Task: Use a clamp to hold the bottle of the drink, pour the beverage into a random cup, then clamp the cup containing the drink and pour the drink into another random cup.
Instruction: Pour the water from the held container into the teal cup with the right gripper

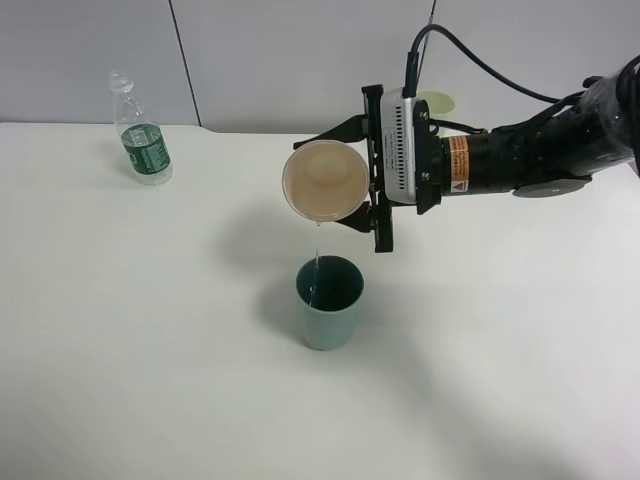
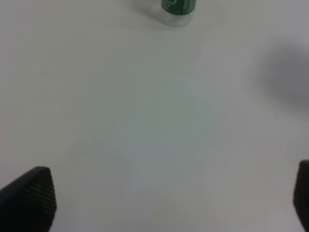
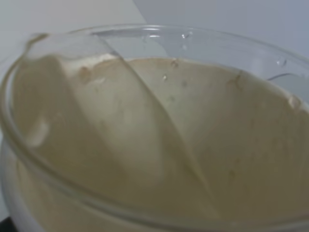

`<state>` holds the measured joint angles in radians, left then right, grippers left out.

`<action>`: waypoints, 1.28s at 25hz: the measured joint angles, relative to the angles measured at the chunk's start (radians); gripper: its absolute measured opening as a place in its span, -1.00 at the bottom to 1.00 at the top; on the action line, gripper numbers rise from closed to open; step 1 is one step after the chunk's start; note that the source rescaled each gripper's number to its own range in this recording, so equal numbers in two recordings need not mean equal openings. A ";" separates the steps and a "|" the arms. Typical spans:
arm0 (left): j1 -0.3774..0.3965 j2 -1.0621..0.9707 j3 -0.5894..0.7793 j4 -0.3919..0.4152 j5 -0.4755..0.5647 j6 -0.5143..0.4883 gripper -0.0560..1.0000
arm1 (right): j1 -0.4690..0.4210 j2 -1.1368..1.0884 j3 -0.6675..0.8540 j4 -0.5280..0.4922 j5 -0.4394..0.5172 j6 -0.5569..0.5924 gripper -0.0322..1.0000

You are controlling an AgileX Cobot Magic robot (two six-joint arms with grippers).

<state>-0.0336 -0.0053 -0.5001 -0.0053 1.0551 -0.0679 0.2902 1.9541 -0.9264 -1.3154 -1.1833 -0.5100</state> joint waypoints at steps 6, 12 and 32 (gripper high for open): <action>0.000 0.000 0.000 0.005 0.000 0.000 1.00 | -0.005 -0.008 0.000 -0.001 0.000 -0.049 -0.94; 0.000 0.000 0.000 0.005 0.000 0.000 1.00 | -0.005 -0.016 0.000 -0.004 -0.001 -0.129 -0.94; 0.000 0.000 0.000 0.005 0.000 0.000 1.00 | -0.004 -0.018 0.000 -0.001 -0.001 -0.320 -0.94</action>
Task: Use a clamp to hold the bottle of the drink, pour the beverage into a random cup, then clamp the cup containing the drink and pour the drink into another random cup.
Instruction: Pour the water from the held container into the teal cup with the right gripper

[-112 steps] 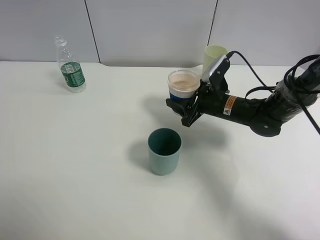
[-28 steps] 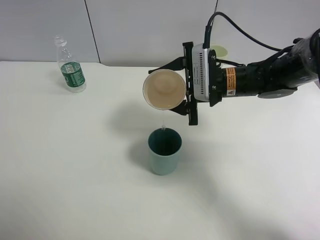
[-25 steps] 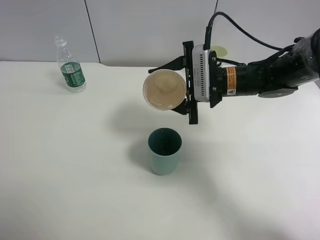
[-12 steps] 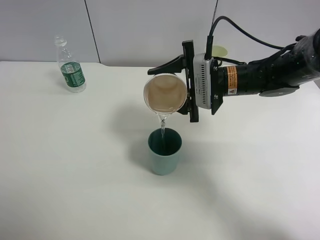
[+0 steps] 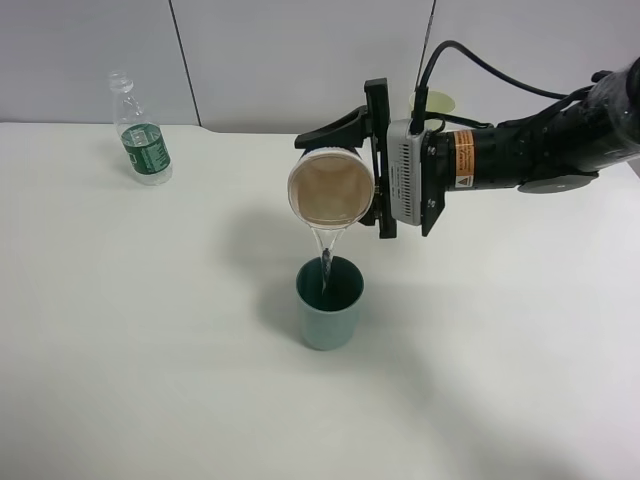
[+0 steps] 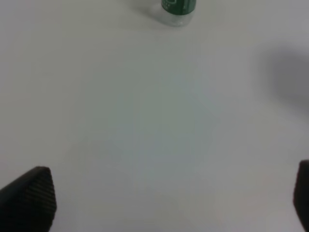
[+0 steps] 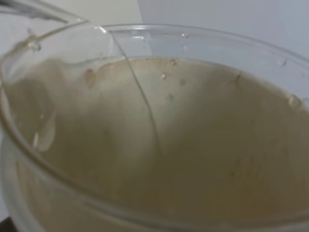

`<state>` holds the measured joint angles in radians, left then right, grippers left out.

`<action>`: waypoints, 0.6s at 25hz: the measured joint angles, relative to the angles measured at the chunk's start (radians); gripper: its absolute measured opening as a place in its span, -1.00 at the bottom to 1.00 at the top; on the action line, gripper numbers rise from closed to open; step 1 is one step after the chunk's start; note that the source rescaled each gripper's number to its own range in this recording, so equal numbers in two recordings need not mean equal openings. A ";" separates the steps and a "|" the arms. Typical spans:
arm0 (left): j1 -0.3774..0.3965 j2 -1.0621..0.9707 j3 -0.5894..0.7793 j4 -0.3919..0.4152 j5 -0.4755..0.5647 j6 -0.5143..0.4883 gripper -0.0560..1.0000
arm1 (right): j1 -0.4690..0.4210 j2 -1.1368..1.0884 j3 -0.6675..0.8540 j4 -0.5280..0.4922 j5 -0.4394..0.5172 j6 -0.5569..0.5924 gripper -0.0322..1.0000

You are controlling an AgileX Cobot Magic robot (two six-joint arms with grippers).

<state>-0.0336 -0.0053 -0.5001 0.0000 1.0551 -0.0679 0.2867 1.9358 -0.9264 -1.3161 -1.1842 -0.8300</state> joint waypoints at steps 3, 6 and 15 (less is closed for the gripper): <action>0.000 0.000 0.000 -0.005 0.000 0.000 1.00 | 0.014 0.000 0.000 0.009 -0.001 -0.029 -0.94; 0.000 0.000 0.000 -0.005 0.000 0.000 1.00 | 0.024 0.000 0.000 0.020 0.002 -0.046 -0.94; 0.000 0.000 0.000 -0.005 0.000 0.000 1.00 | 0.024 0.000 0.000 0.033 0.004 -0.179 -0.94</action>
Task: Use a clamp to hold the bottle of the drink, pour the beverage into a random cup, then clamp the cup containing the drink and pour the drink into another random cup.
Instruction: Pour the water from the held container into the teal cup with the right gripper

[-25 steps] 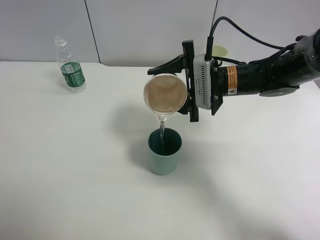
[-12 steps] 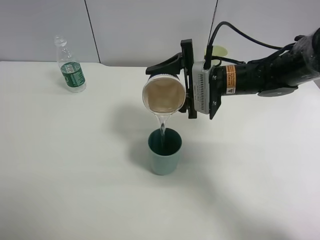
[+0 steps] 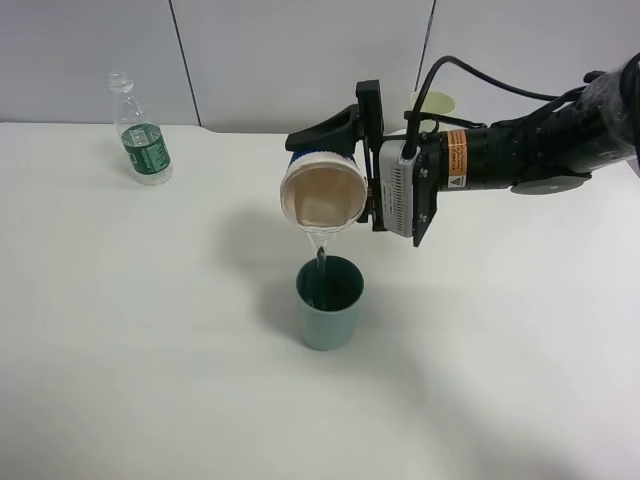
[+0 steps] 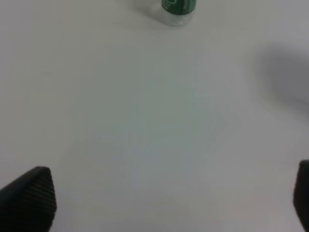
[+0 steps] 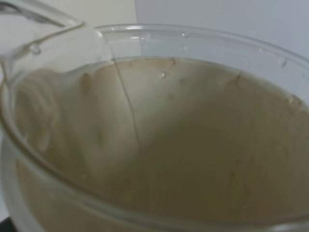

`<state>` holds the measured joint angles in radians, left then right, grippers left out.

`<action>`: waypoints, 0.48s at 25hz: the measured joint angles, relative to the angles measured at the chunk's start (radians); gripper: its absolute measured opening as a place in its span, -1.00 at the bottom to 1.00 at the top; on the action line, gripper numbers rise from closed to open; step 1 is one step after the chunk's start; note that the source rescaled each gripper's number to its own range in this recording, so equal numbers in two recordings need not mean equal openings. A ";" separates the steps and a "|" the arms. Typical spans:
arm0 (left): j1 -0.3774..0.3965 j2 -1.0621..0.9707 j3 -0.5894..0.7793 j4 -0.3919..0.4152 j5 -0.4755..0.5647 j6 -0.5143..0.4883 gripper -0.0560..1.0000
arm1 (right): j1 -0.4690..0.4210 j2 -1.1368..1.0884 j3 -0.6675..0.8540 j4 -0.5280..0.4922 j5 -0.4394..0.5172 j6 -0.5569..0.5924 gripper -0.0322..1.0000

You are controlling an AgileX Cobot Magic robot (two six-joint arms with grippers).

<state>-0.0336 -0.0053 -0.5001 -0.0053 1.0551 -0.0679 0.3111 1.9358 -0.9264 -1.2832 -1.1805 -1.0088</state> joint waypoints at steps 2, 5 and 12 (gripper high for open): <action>0.000 0.000 0.000 0.000 0.000 0.000 1.00 | 0.000 0.000 0.000 0.007 0.000 -0.023 -0.94; 0.000 0.000 0.000 0.000 0.000 0.000 1.00 | 0.000 0.000 0.000 0.019 0.000 -0.043 -0.94; 0.000 0.000 0.000 0.005 0.000 0.000 1.00 | 0.012 0.000 -0.001 0.021 -0.001 -0.121 -0.94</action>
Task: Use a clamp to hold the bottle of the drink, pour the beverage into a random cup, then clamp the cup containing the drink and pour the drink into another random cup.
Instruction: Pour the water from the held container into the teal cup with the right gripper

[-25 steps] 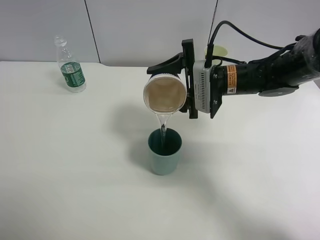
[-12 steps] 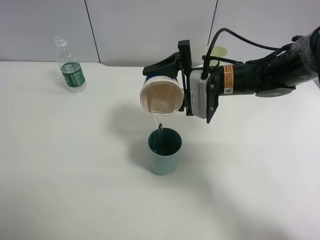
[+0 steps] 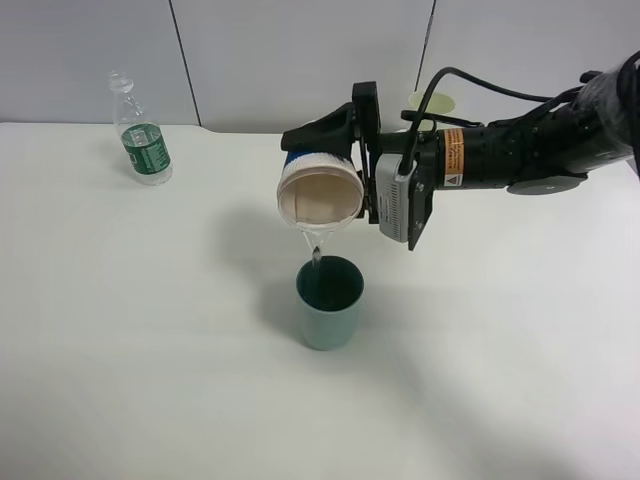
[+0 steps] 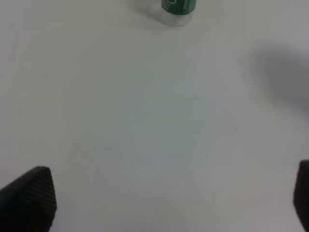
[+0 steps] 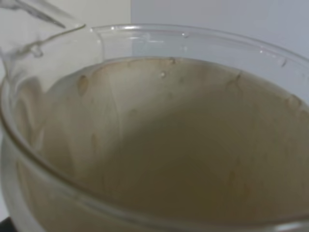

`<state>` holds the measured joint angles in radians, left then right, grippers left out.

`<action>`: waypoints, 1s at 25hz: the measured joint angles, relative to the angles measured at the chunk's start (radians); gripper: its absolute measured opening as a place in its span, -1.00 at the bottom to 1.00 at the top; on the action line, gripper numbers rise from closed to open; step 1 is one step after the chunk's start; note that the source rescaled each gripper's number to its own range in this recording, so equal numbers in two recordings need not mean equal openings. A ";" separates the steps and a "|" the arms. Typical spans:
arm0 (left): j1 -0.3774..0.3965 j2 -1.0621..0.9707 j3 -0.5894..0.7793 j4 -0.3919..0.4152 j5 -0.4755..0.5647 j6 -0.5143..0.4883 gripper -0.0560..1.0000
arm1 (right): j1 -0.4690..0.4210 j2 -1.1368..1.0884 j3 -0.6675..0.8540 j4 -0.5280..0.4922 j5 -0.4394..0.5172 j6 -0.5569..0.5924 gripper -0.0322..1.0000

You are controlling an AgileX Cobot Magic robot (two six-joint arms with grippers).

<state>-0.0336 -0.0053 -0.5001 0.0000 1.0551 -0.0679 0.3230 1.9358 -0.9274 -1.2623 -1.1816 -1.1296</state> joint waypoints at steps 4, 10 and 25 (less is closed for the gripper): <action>0.000 0.000 0.000 -0.005 0.000 0.000 1.00 | 0.005 0.000 0.000 0.001 0.000 -0.017 -0.94; 0.000 0.000 0.000 -0.005 0.000 0.000 1.00 | 0.023 0.000 -0.001 0.015 -0.002 -0.105 -0.94; 0.000 0.000 0.000 -0.005 0.000 0.000 1.00 | 0.058 -0.050 -0.002 -0.009 0.003 -0.258 -0.94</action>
<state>-0.0336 -0.0053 -0.5001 -0.0053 1.0551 -0.0679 0.3809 1.8861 -0.9293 -1.2708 -1.1784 -1.3872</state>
